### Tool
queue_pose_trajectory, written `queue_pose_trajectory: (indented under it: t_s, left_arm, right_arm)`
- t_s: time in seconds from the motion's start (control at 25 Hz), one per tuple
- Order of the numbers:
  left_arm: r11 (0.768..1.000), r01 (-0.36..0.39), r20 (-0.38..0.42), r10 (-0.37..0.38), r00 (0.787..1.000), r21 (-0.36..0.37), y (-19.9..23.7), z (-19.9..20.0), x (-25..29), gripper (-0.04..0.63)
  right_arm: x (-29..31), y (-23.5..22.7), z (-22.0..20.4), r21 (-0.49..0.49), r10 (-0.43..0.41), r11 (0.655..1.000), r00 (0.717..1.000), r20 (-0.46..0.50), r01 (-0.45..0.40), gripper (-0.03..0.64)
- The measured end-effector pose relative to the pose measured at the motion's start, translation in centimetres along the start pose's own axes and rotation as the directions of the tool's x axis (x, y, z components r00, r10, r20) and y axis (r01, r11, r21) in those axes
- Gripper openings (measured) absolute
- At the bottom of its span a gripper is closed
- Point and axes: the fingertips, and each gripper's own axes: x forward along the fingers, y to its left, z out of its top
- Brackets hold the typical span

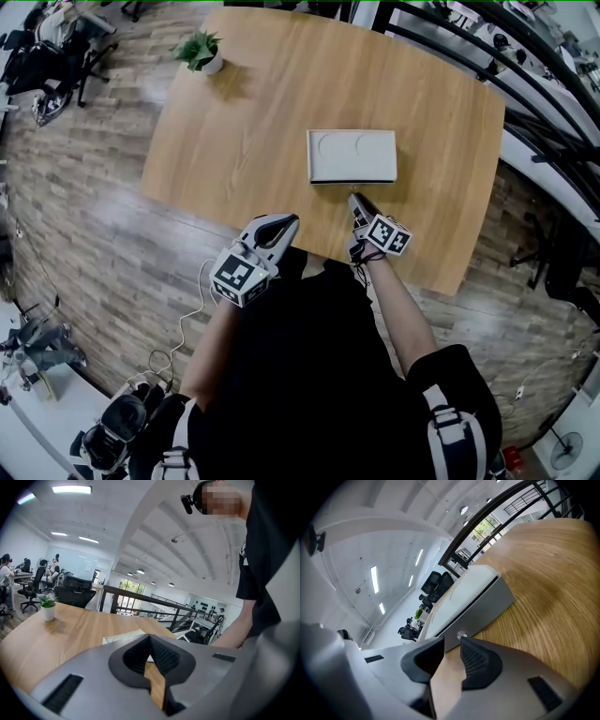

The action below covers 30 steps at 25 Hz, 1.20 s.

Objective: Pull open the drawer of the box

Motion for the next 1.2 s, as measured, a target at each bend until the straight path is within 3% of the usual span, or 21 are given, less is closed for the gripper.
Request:
queue_pose_trajectory:
  t_s: [0.8,1.2]
  left_arm:
    - [1.0,0.013,-0.017,-0.013,1.0,0.006,-0.3,-0.1,0.4,0.023]
    - [1.0,0.007,-0.023,-0.007,1.0,0.012,-0.4,-0.4,-0.1,0.022]
  right_arm:
    - [2.7,-1.7,0.3,-0.027,-0.031,0.999,0.998,-0.051,0.03,0.12]
    - [2.9,-1.8,0.4,-0.027,-0.037,0.999,0.998,-0.045,0.036,0.085]
